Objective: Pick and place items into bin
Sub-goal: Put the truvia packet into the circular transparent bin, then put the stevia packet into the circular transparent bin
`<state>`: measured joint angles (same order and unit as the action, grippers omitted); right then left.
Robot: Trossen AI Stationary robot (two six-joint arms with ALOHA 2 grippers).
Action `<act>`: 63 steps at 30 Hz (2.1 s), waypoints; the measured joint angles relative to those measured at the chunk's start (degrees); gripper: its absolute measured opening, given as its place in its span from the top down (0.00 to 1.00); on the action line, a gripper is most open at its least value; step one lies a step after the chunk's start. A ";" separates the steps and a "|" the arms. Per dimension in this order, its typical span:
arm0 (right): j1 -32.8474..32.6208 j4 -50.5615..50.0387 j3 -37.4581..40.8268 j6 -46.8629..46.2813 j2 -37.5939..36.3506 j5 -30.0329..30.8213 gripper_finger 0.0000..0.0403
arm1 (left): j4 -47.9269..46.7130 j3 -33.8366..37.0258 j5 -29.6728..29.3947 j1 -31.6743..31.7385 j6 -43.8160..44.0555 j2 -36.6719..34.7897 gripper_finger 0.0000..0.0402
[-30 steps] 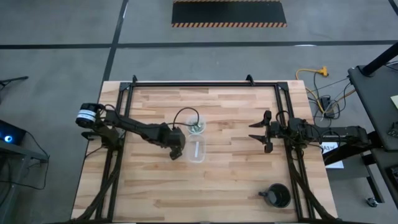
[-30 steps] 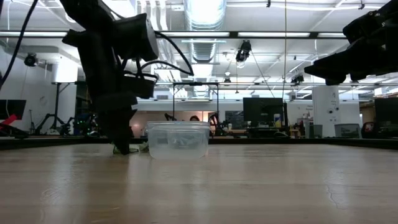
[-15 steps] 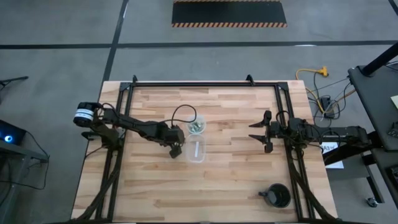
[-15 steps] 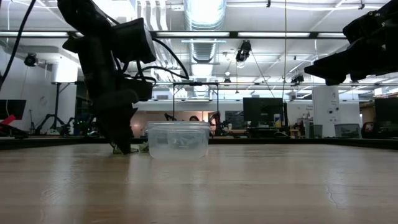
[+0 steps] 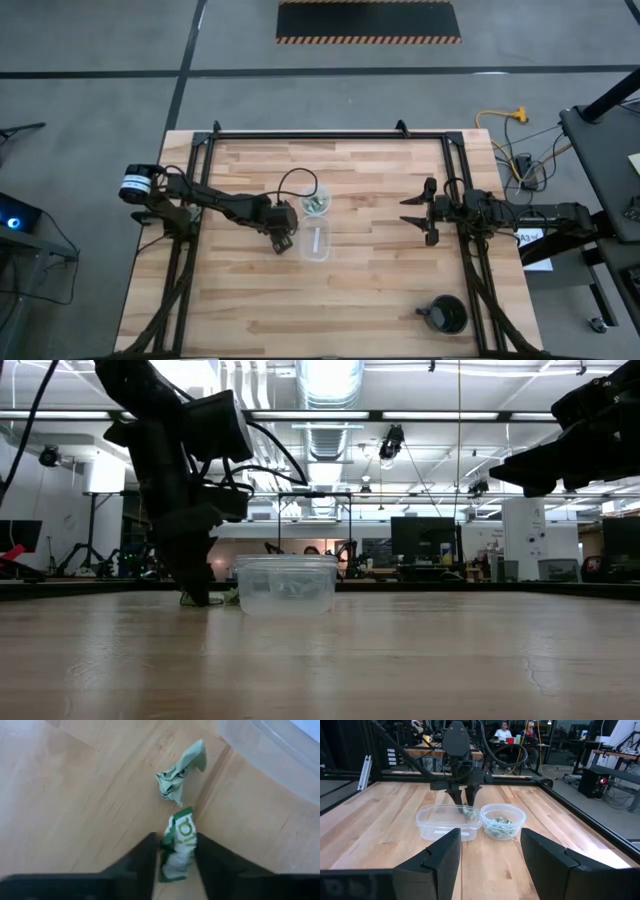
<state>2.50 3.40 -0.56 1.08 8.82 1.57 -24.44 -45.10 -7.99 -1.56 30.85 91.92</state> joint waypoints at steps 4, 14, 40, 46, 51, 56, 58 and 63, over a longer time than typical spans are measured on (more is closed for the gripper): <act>-0.02 0.00 0.00 0.01 0.00 0.00 0.51 | -0.64 -0.36 -0.08 0.18 0.04 -1.27 0.94; -0.02 0.00 0.00 0.00 0.00 -0.03 0.51 | 0.00 -1.23 -3.14 0.02 0.27 -6.42 0.99; -0.01 0.00 0.00 0.00 0.31 -0.03 0.51 | 30.75 -0.22 -21.03 -0.01 -13.29 -7.69 1.00; 0.00 0.00 0.00 0.00 0.31 -0.03 0.51 | 33.21 -0.22 -21.25 0.08 -15.24 -7.67 1.00; -0.02 -0.01 0.00 0.00 0.31 -0.03 0.51 | 33.04 -0.18 -22.21 0.23 -15.26 -7.67 0.97; -0.02 0.00 0.00 0.00 0.31 0.00 0.51 | 33.07 -0.12 -22.64 0.74 -15.15 -7.67 0.90; -0.02 0.00 0.00 0.01 0.31 -0.01 0.51 | 33.07 -0.09 -22.67 0.87 -15.15 -7.67 0.87; -0.01 -0.01 0.00 0.00 0.31 0.00 0.51 | 33.12 0.37 -22.69 0.87 -15.19 -7.65 0.81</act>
<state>2.49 3.39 -0.56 1.08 9.13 1.56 8.68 -44.73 -30.68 -0.69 15.66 84.27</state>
